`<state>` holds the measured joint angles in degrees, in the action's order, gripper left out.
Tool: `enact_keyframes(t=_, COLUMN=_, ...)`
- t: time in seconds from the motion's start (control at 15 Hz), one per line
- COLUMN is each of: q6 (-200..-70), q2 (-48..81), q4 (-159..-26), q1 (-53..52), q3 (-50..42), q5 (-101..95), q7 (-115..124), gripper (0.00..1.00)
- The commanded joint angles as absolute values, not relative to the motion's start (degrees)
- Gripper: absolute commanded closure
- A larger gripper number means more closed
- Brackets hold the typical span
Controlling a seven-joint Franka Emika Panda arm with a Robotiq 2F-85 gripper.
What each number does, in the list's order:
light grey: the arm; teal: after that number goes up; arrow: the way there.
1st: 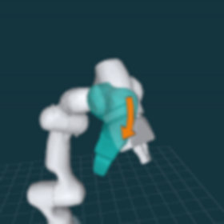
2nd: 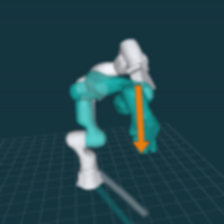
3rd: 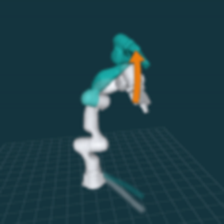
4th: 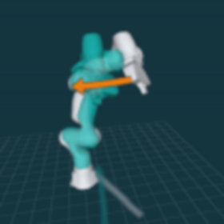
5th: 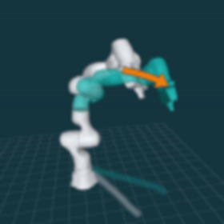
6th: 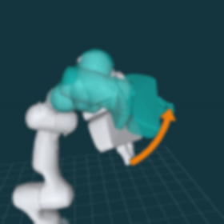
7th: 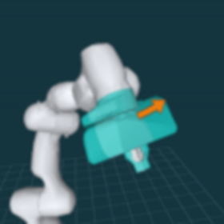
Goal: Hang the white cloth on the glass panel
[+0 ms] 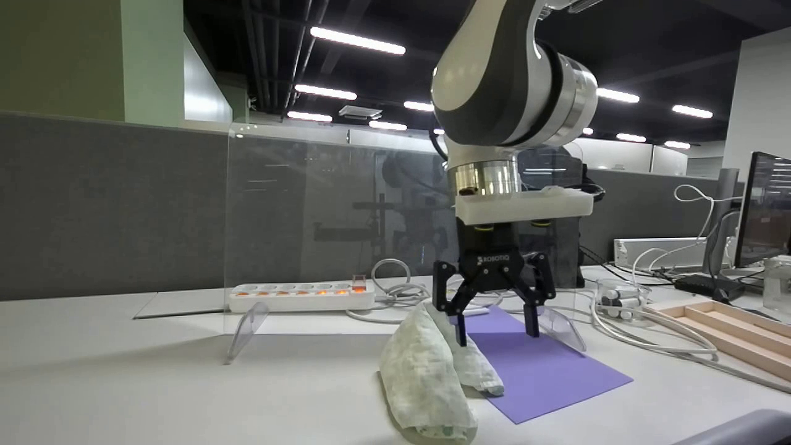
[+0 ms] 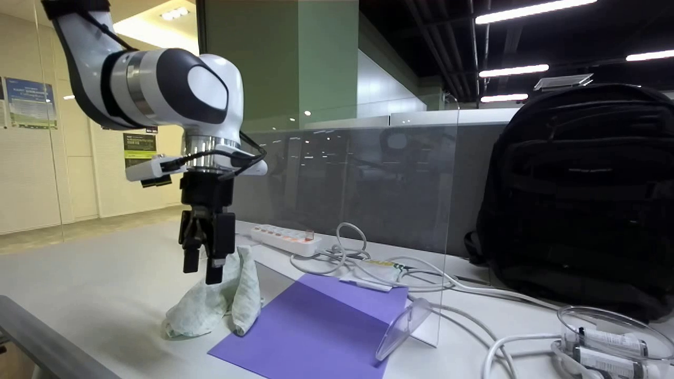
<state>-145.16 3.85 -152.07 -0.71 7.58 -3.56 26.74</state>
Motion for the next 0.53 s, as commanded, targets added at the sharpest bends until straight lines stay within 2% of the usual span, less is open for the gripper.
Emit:
enact_keyframes(t=0.0, q6=-148.15, q2=7.5, q4=-150.33, q1=-4.22, q3=5.97, q5=-7.15, q7=28.63, gripper=0.0)
enact_keyframes(t=0.4, q6=-151.98, q2=10.91, q4=-148.94, q1=-7.83, q3=3.09, q5=-10.79, q7=28.59, gripper=0.0)
enact_keyframes(t=0.47, q6=-151.8, q2=11.38, q4=-148.58, q1=-8.14, q3=2.71, q5=-10.81, q7=28.21, gripper=0.03)
